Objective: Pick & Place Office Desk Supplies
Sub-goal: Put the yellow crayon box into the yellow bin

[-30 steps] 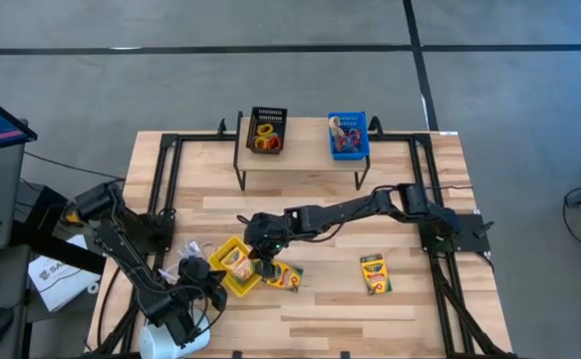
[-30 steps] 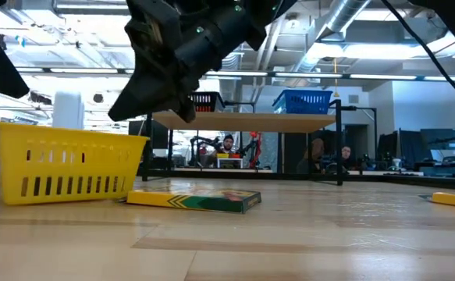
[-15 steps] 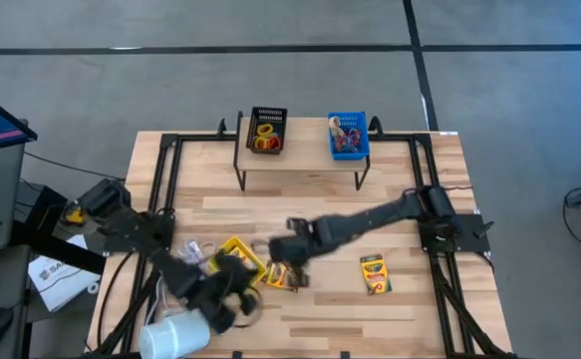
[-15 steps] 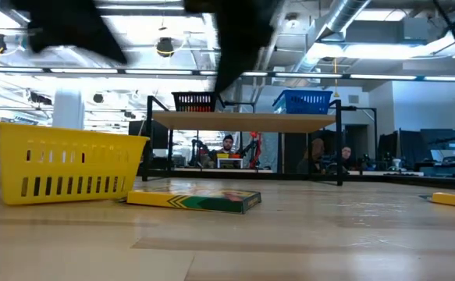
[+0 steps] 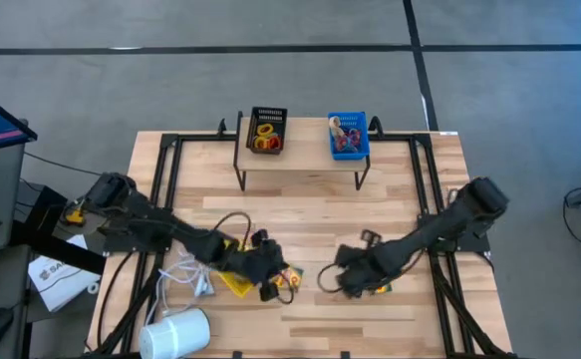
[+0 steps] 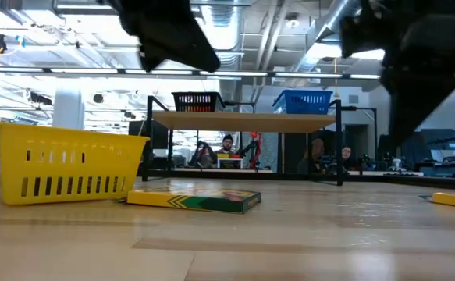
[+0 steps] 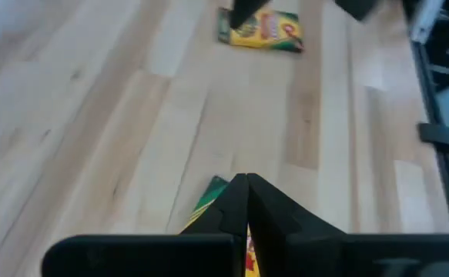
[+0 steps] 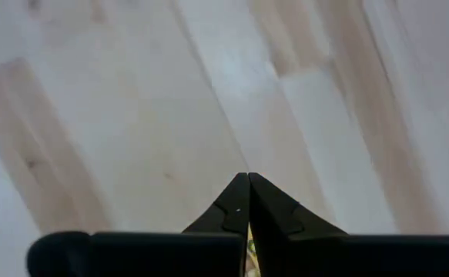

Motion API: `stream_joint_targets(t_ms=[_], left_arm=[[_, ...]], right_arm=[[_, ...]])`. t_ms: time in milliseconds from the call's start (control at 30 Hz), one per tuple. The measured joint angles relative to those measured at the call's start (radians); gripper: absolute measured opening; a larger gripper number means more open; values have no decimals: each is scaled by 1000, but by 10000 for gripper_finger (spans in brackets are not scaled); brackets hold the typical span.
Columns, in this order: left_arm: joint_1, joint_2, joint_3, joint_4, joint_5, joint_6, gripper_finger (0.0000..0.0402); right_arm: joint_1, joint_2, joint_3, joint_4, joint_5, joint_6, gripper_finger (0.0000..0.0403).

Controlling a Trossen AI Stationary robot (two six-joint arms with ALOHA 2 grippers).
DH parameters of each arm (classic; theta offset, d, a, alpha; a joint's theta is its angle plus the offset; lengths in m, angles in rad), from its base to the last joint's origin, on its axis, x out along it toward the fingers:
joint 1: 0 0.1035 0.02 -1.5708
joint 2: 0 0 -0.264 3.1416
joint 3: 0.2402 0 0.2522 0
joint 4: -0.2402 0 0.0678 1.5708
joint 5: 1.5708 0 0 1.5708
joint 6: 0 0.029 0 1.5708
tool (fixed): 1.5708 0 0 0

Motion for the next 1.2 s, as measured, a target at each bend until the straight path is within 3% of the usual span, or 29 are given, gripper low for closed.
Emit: stream_joint_targets(t_ms=[100,233,467,633,767,1033,1200], left_arm=[[80,1,0,71,148,92,0],[185,1,0,221,266,202,14],[374,89,11,434,467,159,101],[419,276,118,457,594,119,171],[420,414,253,454,674,117,198],[424,590,446,419,737,66,196],[439,669,512,408,846,1,185]], right_arm=[[28,-106,-133,47,2,159,19],[81,-230,-254,108,8,300,57],[179,-357,-351,116,50,512,126],[223,-356,-375,106,83,616,157],[252,-311,-376,61,80,690,164],[350,-232,-375,29,55,844,159],[419,-210,-375,26,64,928,159]])
